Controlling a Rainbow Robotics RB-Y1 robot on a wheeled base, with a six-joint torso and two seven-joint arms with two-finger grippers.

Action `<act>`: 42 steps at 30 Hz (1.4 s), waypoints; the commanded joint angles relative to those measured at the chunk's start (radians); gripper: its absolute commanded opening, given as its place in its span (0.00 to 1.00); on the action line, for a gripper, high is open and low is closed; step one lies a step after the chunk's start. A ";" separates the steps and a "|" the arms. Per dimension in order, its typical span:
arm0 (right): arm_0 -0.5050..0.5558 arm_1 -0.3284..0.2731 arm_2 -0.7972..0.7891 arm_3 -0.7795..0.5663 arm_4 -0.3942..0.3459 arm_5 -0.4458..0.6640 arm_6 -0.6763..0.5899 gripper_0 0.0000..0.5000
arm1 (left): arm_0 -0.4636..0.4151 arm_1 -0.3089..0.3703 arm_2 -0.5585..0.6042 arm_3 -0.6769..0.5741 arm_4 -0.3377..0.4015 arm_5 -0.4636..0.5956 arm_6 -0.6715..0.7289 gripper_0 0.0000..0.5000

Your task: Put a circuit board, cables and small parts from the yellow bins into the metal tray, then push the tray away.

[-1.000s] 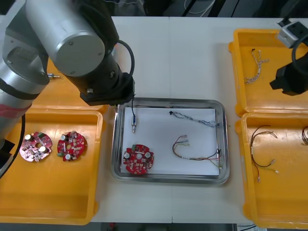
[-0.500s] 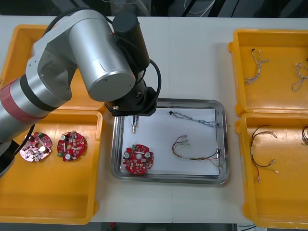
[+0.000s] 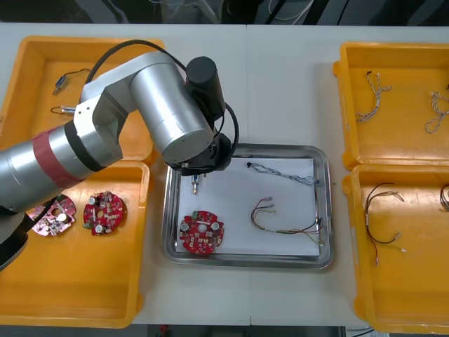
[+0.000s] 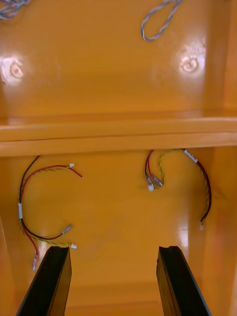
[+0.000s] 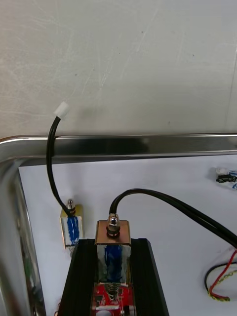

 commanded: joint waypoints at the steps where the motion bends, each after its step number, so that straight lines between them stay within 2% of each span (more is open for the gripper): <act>1: 0.043 -0.007 -0.032 -0.033 -0.008 0.003 0.000 1.00 | -0.049 -0.040 -0.048 0.029 -0.029 -0.042 0.071 0.00; 12: 0.073 0.027 -0.031 -0.037 -0.011 0.003 -0.001 1.00 | -0.047 -0.055 -0.106 0.066 -0.043 -0.067 0.103 0.00; 13: 0.076 0.031 -0.029 -0.041 -0.013 0.003 0.000 1.00 | -0.047 -0.055 -0.111 0.066 -0.041 -0.067 0.109 0.02; 15: 0.081 0.039 -0.029 -0.044 -0.010 0.003 -0.003 1.00 | -0.047 -0.056 -0.117 0.066 -0.041 -0.068 0.115 0.16; 16: 0.083 0.047 -0.028 -0.045 -0.008 0.003 -0.003 1.00 | -0.047 -0.056 -0.120 0.066 -0.041 -0.071 0.121 0.28; 17: 0.083 0.050 -0.028 -0.045 -0.008 0.003 -0.003 1.00 | -0.047 -0.056 -0.123 0.064 -0.043 -0.073 0.124 0.34; 18: 0.084 0.053 -0.028 -0.047 -0.005 0.003 -0.003 1.00 | -0.047 -0.056 -0.123 0.066 -0.041 -0.074 0.127 0.45; 19: 0.083 0.057 -0.028 -0.048 -0.002 0.003 -0.001 1.00 | -0.047 -0.056 -0.123 0.066 -0.041 -0.078 0.134 0.71; 20: 0.084 0.059 -0.026 -0.053 0.001 0.003 -0.003 1.00 | -0.047 -0.056 -0.123 0.064 -0.041 -0.078 0.140 0.90; 21: 0.084 0.060 -0.025 -0.057 0.004 0.003 -0.003 1.00 | -0.047 -0.056 -0.123 0.064 -0.041 -0.079 0.146 1.00; 35: 0.089 0.060 -0.011 -0.083 0.007 0.003 -0.004 1.00 | -0.047 -0.056 -0.123 0.030 -0.061 -0.081 0.184 1.00; 42: 0.089 0.060 -0.008 -0.093 0.007 0.003 -0.004 1.00 | -0.047 -0.041 -0.073 -0.022 -0.063 0.008 0.181 1.00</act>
